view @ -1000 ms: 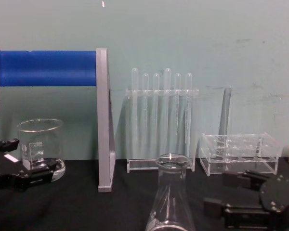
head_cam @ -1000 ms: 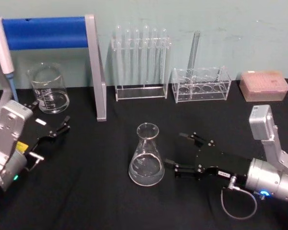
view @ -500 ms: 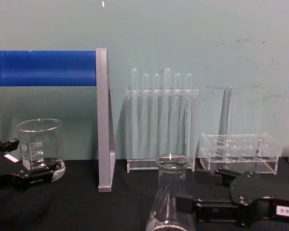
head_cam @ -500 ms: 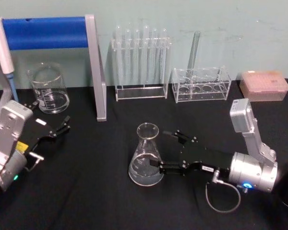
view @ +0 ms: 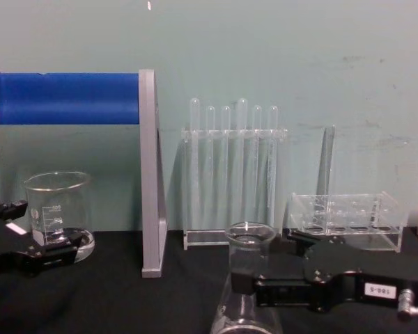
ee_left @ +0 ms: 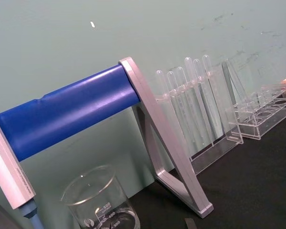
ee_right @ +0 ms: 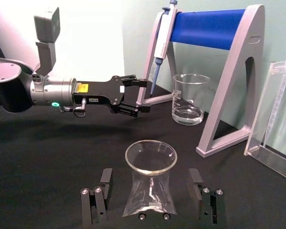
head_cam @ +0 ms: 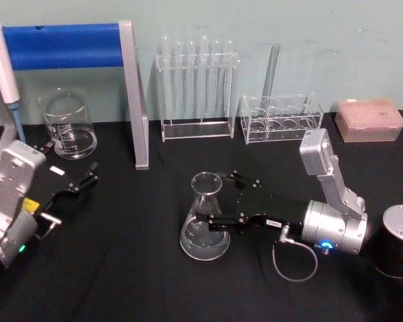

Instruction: Grasp the erlenmeyer flask with one hand, shake it three times, then place it back.

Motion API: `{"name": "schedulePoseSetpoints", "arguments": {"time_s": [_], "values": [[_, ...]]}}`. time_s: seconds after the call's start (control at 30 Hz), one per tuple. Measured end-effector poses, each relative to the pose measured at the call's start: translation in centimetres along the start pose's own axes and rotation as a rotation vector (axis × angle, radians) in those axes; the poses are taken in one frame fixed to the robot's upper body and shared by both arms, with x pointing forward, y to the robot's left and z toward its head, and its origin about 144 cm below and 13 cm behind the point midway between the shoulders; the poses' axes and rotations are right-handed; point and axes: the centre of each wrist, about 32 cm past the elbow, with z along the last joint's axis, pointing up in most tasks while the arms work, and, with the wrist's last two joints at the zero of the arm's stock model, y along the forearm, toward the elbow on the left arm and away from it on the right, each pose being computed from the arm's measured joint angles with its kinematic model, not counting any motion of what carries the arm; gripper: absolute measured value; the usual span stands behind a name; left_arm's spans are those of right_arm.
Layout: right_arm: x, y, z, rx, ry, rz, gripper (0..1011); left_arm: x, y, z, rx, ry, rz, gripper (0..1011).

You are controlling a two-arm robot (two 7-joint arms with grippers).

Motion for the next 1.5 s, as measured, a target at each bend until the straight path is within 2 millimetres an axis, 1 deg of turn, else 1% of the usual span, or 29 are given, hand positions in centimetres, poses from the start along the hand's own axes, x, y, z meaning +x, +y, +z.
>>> {"name": "schedulePoseSetpoints", "arguments": {"time_s": [0.5, 1.5], "values": [[0.27, 1.05, -0.06, -0.004, -0.028, 0.011, 1003, 0.00, 0.00, 0.00, 0.000, 0.000, 0.000, 1001], [0.18, 1.10, -0.04, -0.005, -0.037, -0.001, 1003, 0.00, 0.00, 0.00, 0.000, 0.000, 0.000, 1001]]}}
